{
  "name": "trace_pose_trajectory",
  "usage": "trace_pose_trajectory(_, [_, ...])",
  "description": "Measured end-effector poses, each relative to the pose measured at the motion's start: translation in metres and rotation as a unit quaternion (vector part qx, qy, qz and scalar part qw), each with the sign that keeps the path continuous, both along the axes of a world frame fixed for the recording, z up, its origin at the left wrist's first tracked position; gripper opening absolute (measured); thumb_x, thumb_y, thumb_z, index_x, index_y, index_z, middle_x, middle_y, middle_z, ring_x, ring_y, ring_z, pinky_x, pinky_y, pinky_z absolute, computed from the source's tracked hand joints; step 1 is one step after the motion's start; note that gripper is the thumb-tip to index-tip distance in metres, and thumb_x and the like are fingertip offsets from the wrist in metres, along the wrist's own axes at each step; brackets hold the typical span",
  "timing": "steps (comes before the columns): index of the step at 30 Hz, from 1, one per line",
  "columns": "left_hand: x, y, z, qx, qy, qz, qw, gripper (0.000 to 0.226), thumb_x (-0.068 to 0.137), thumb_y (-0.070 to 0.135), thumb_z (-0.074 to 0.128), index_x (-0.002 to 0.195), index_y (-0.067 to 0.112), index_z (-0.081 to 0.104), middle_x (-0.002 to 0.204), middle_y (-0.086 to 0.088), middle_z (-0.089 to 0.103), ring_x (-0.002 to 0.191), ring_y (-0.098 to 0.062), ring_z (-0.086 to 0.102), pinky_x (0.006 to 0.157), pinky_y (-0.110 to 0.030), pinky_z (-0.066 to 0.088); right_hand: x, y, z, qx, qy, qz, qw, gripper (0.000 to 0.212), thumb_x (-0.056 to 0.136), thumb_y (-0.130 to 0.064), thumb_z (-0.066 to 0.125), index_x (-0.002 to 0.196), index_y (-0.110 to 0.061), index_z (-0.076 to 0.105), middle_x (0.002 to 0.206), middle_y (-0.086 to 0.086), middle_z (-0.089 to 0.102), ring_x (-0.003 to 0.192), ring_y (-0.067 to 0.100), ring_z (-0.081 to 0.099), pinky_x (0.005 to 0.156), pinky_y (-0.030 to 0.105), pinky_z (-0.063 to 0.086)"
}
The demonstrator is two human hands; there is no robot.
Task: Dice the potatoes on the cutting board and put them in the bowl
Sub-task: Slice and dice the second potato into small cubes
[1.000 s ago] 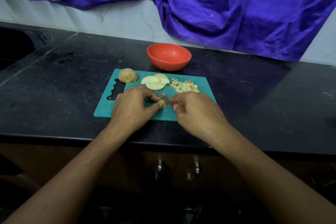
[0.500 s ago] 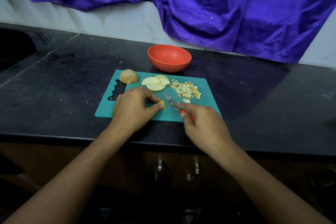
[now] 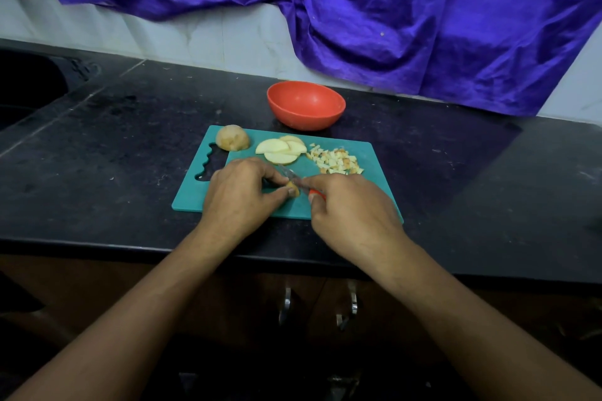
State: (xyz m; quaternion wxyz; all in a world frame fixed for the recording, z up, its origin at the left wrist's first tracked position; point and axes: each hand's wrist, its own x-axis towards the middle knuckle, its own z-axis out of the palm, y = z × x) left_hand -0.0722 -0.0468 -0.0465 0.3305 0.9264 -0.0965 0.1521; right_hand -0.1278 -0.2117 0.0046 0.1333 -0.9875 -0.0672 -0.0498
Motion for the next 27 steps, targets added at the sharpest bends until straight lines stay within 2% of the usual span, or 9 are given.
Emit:
trace_pose_trajectory(3, [0.0,0.001,-0.001,-0.01,-0.005,-0.006,1.0,0.015,0.082,0.043,0.081,0.095,0.034,0.079,0.086,0.026,0.059,0.094,-0.003,0.061,0.088,-0.043,0.055,0.001,0.006,-0.006,-0.018,-0.001,0.007,1.0,0.042,0.103,-0.03,0.048,0.145,-0.039,0.053,0.116,-0.002,0.067,0.104,0.021,0.061,0.079,0.037,0.05])
trace_pose_trajectory(7, [0.0,0.002,-0.002,-0.018,-0.011,-0.011,1.0,0.011,0.083,0.039,0.081,0.094,0.034,0.079,0.083,0.028,0.057,0.094,-0.004,0.063,0.088,-0.044,0.055,-0.007,0.008,-0.025,-0.054,-0.047,0.025,0.997,0.049,0.104,-0.027,0.046,0.151,-0.038,0.042,0.106,-0.002,0.068,0.095,0.021,0.064,0.07,0.035,0.04])
trace_pose_trajectory(10, [0.0,0.002,-0.002,-0.025,-0.012,-0.008,1.0,0.01,0.083,0.04,0.081,0.09,0.034,0.079,0.084,0.026,0.06,0.094,-0.005,0.063,0.088,-0.044,0.055,-0.011,0.004,-0.037,-0.086,-0.078,0.042,0.992,0.053,0.105,-0.027,0.045,0.157,-0.032,0.036,0.102,-0.003,0.068,0.087,0.021,0.066,0.065,0.034,0.04])
trace_pose_trajectory(16, [0.0,0.002,-0.004,-0.015,-0.013,0.003,1.0,0.013,0.082,0.043,0.081,0.092,0.035,0.079,0.095,0.019,0.07,0.094,-0.005,0.063,0.088,-0.044,0.055,-0.021,-0.01,-0.042,-0.112,-0.093,0.058,0.988,0.051,0.106,-0.033,0.043,0.156,-0.032,0.037,0.095,-0.005,0.067,0.078,0.017,0.065,0.061,0.034,0.047])
trace_pose_trajectory(19, [0.0,0.002,-0.003,-0.007,-0.008,0.011,1.0,0.016,0.082,0.045,0.08,0.095,0.035,0.078,0.099,0.018,0.071,0.095,-0.006,0.063,0.087,-0.044,0.056,-0.02,-0.02,-0.038,-0.048,-0.068,0.046,0.995,0.045,0.106,-0.036,0.043,0.151,-0.04,0.046,0.097,-0.009,0.068,0.083,0.012,0.062,0.065,0.033,0.047])
trace_pose_trajectory(21, [0.0,0.002,-0.002,0.002,-0.007,0.015,1.0,0.018,0.083,0.046,0.08,0.097,0.035,0.079,0.101,0.017,0.072,0.096,-0.006,0.063,0.086,-0.043,0.056,-0.013,-0.028,-0.036,0.085,-0.013,0.016,0.996,0.038,0.105,-0.037,0.051,0.141,-0.044,0.057,0.107,-0.012,0.072,0.087,0.007,0.064,0.071,0.03,0.052])
trace_pose_trajectory(23, [-0.001,0.001,-0.002,0.006,-0.008,0.015,1.0,0.018,0.084,0.045,0.079,0.097,0.033,0.079,0.102,0.016,0.072,0.095,-0.007,0.064,0.086,-0.042,0.056,-0.007,-0.031,-0.034,0.206,0.03,-0.009,0.978,0.033,0.103,-0.036,0.057,0.135,-0.044,0.063,0.107,-0.01,0.073,0.077,0.006,0.065,0.065,0.025,0.052])
trace_pose_trajectory(25, [-0.001,0.001,-0.002,-0.001,-0.009,0.016,1.0,0.017,0.084,0.045,0.079,0.095,0.032,0.079,0.101,0.018,0.072,0.095,-0.006,0.064,0.086,-0.042,0.056,-0.006,-0.033,-0.03,0.225,0.016,-0.024,0.974,0.033,0.103,-0.035,0.058,0.135,-0.042,0.064,0.097,-0.009,0.073,0.062,0.008,0.062,0.053,0.024,0.046])
trace_pose_trajectory(27, [-0.001,0.001,-0.002,-0.002,-0.005,0.014,1.0,0.015,0.085,0.045,0.079,0.095,0.033,0.079,0.099,0.021,0.07,0.095,-0.004,0.063,0.087,-0.042,0.055,-0.006,-0.033,-0.024,0.194,-0.014,-0.021,0.981,0.035,0.104,-0.035,0.057,0.137,-0.041,0.063,0.093,-0.015,0.071,0.059,0.008,0.06,0.052,0.024,0.046])
